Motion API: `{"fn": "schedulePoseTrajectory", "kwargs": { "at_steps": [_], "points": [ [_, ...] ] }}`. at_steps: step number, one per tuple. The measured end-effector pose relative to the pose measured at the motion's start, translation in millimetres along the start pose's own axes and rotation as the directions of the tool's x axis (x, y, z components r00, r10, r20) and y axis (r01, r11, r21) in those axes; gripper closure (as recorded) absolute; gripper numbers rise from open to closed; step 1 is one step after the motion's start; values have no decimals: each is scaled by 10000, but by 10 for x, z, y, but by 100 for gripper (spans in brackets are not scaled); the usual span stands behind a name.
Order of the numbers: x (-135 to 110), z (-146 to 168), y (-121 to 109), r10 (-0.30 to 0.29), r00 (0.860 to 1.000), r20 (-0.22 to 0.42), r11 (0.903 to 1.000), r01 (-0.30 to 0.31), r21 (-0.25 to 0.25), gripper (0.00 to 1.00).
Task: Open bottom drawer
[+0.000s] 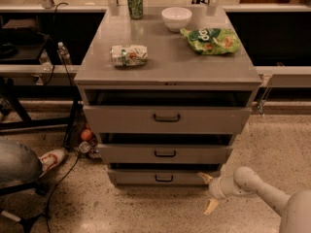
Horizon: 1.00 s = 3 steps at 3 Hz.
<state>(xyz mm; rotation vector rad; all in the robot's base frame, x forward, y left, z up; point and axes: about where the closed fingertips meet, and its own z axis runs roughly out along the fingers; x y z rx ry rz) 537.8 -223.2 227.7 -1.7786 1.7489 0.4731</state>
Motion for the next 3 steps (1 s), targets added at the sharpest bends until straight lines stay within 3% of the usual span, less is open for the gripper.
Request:
{"fn": "schedulePoseTrajectory", "kwargs": {
  "at_steps": [2,3],
  "points": [
    [-103,371,-143,-760,9947,698,9971,751,149,0],
    [-113,383,-151,-854,9941,672,9963,845,168,0]
  ]
}}
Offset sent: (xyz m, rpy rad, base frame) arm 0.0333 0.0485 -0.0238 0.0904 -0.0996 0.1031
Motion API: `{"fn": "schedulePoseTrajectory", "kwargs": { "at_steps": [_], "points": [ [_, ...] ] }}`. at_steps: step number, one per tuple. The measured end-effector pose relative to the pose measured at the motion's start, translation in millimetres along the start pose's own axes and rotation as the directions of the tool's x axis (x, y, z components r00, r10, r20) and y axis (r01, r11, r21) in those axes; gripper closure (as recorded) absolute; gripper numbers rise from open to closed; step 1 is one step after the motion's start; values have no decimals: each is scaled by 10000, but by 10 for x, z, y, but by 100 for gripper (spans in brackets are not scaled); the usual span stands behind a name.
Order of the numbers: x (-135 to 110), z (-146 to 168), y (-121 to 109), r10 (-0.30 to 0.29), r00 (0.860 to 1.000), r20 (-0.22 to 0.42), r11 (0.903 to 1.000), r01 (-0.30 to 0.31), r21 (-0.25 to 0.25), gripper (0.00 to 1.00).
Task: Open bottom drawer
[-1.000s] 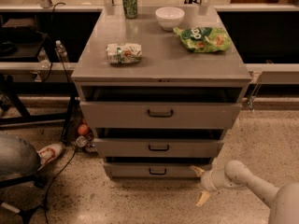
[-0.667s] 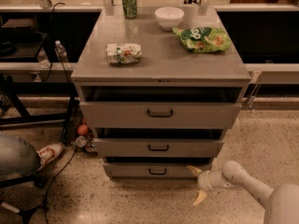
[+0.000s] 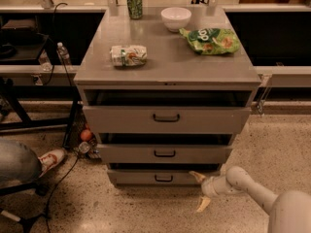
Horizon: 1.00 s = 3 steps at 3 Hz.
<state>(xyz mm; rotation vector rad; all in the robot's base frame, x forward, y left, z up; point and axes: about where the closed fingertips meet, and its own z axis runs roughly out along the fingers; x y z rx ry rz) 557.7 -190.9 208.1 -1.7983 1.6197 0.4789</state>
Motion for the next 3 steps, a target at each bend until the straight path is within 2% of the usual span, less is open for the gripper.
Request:
{"fn": "schedulePoseTrajectory", "kwargs": {
  "at_steps": [1,2,3],
  "points": [
    [-53,80,-60,-630,9979,-173,9980,632,85,0],
    [-137,171,-189,-1604,9862,-398,9860,1620,400,0],
    [-128,264,-355,-2293,9679,-1029,9687,2372,728,0]
  ]
}}
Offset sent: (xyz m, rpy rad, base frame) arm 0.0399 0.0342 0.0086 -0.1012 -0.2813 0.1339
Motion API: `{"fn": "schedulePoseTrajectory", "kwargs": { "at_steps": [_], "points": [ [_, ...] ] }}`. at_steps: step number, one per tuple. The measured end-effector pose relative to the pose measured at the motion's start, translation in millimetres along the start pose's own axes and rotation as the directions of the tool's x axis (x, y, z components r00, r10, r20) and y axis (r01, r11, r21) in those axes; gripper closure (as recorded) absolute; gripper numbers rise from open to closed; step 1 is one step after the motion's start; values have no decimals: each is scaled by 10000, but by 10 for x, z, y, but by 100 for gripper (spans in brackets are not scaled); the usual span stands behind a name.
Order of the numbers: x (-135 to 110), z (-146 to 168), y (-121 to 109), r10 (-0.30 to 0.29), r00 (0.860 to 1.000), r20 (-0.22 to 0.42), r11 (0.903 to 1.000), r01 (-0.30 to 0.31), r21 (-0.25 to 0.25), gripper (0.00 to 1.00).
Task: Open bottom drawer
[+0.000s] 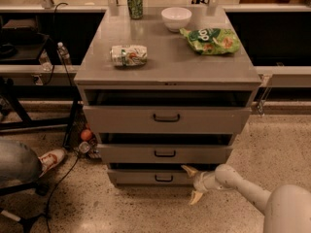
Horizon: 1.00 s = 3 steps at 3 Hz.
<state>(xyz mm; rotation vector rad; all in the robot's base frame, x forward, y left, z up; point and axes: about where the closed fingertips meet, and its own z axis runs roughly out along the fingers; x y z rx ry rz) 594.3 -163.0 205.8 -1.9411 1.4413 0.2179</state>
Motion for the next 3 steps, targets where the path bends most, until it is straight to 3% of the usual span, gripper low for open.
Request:
{"fn": "schedulePoseTrajectory", "kwargs": {
  "at_steps": [1,2,3],
  "points": [
    [83,55,-107,-251,9987,-435,9993,262,251,0],
    [267,205,-159,-2,9979,-648,9998,15,194,0],
    [623,294,-241,594,9937,-949,9981,-576,208,2]
  ]
}}
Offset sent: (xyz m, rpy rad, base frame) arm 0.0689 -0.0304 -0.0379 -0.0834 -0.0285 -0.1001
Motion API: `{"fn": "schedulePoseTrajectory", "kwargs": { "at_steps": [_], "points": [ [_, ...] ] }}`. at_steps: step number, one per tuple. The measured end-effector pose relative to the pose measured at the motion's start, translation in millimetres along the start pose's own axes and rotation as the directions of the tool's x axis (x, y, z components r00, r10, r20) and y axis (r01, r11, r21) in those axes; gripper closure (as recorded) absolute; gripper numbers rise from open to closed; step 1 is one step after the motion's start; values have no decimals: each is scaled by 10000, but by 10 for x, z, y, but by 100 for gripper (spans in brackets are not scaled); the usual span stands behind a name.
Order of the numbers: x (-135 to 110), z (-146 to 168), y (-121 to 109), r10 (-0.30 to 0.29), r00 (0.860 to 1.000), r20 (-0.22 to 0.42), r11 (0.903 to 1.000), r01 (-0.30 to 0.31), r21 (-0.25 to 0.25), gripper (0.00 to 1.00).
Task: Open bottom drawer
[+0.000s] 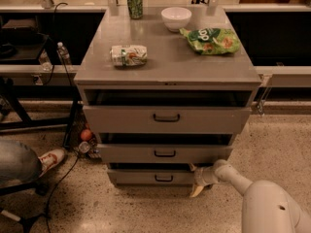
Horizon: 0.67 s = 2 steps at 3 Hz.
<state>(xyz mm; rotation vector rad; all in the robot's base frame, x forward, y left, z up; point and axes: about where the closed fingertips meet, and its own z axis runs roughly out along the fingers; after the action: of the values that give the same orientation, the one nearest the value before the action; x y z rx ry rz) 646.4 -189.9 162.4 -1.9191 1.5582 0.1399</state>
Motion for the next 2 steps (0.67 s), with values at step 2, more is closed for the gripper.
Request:
{"fn": "schedulePoseTrajectory", "kwargs": {
  "at_steps": [2],
  "points": [
    [163,29,-97,328,9992,-209,9993,-324,207,49]
  ]
}}
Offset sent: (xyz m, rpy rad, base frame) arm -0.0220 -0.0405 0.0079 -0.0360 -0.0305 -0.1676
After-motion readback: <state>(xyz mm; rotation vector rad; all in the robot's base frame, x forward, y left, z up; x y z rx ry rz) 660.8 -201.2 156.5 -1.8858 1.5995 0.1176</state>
